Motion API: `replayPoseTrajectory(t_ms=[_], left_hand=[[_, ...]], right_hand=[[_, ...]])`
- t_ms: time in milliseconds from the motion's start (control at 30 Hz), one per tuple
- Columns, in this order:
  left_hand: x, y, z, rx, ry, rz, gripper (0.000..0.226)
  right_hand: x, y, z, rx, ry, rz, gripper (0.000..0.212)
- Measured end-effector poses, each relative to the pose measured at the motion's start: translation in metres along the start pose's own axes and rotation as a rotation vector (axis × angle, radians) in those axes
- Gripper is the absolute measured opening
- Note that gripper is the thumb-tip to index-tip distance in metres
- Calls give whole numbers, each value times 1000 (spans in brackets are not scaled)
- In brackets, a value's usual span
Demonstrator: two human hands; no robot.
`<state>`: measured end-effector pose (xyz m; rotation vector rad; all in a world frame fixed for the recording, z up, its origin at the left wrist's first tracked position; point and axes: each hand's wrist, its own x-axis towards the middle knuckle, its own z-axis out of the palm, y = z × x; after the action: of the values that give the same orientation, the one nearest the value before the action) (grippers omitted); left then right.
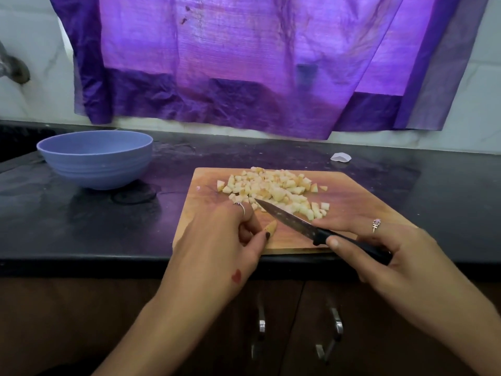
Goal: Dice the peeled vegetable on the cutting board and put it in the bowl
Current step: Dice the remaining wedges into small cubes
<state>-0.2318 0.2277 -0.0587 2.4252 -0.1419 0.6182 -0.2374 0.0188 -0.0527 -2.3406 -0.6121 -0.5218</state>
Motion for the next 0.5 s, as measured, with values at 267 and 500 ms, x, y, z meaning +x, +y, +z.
replayPoseTrajectory(t_ms=[267,500], left_hand=[[-3,-1,3,-24,34,7,22],[-3,0,5,-46,19,-14,22]], right_hand=[[17,-7,-5,-97,-128,-22,23],[26,-11,3,-221,-133,-44,30]])
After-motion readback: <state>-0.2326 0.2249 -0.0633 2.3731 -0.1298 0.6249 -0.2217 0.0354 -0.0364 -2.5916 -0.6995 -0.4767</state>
